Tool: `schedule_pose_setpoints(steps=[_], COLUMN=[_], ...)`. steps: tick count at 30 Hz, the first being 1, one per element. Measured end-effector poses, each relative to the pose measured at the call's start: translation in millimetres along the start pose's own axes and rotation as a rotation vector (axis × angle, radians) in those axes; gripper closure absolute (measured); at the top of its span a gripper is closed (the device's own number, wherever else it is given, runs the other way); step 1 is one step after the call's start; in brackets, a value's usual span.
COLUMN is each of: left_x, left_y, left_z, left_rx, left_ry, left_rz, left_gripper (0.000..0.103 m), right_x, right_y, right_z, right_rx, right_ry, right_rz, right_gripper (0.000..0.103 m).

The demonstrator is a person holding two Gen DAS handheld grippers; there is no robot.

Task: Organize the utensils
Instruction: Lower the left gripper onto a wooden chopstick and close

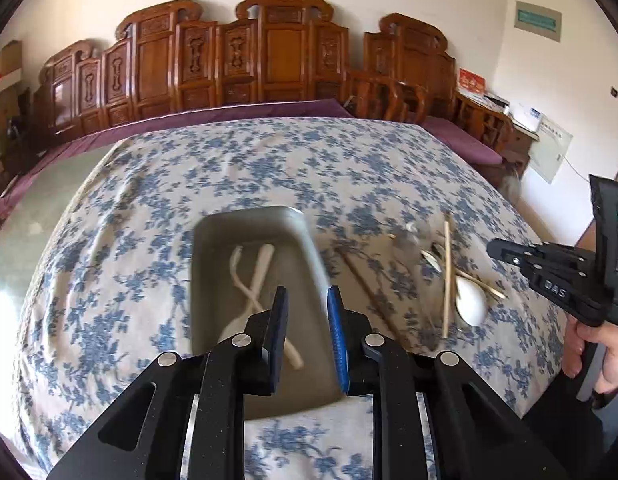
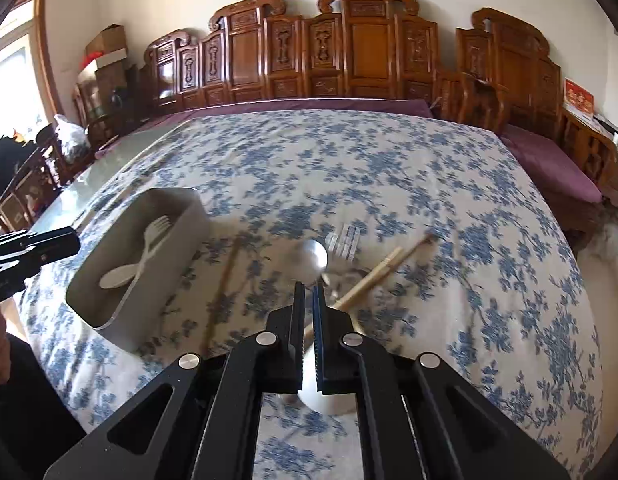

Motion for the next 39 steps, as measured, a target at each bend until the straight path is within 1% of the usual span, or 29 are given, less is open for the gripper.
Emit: schedule_pose_setpoints(steps=[2,3,5,7,11,18,24,25,26,28,33,37,39], left_x=[-1.6,-2.3,-4.9,-8.1,-15.2,-32.1,-50.8,-52.8,-54.0,-56.8,-64.8,-66.2,-67.2], left_y=[-8.9,-13.0,-21.4,-30.7,-49.2,-80.8,-101.2,-102.1,-103.5,-106.6,-112.6,-115.3,-113.1], left_z=[1.1,1.5,2.3,4.1,5.9,-6.6,-34.0,-36.7,-39.8,-45.7,-58.9,-58.7,-58.2], left_rx=[0.000,-0.005,-0.024,-0.044,-0.069,-0.089,-0.113,-0.114,-0.111,-0.102,-0.081,-0.066,-0.055], left_ry=[-0.001,-0.001,0.003,0.006,0.012,0.063,0.171,0.179,0.188,0.202,0.241,0.226,0.224], left_rz=[-0.013,-0.016,-0.013,-0.015,-0.031,-0.081,-0.105,-0.104,-0.104,-0.112,-0.133,-0.160,-0.169], left_gripper=[0.084,0.084,0.084,0.084,0.084,0.084,0.083,0.081,0.076,0.073,0.073,0.073,0.079], right_x=[-8.0,-11.3,-18.6,-27.4,-36.3,-37.8,-36.6,-36.6,-36.3,-35.9,-35.3,-35.0,-35.5], right_y=[-6.8,-8.8,-11.5,-15.1,-15.6,-31.8,-46.3,-46.2,-46.4,-45.0,-40.8,-38.0,-36.3], right_z=[-1.6,-2.1,-3.7,-7.1,-12.1,-10.7,-4.2,-3.5,-3.4,-3.5,-5.5,-6.9,-8.6], right_rx=[-0.005,-0.004,0.002,0.030,0.055,0.040,0.034,0.035,0.037,0.040,0.047,0.054,0.054], right_ry=[-0.001,-0.001,-0.002,0.006,0.025,0.005,-0.025,-0.028,-0.029,-0.029,-0.024,-0.022,-0.014], right_rz=[-0.016,-0.023,-0.041,-0.076,-0.098,-0.136,-0.183,-0.183,-0.182,-0.178,-0.164,-0.157,-0.150], right_gripper=[0.097,0.093,0.089,0.089,0.089,0.089,0.089,0.089,0.089,0.089,0.089,0.089,0.089])
Point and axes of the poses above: each gripper's, at about its wrist camera, not at the fingertips, and z roughly against the way its jaws point, y to its left, x to its top, the point moved 3 cm from there along -z, roughly the way its jaws point, and after that the axes turned 14 degrees about x, right-handed, at the moved point
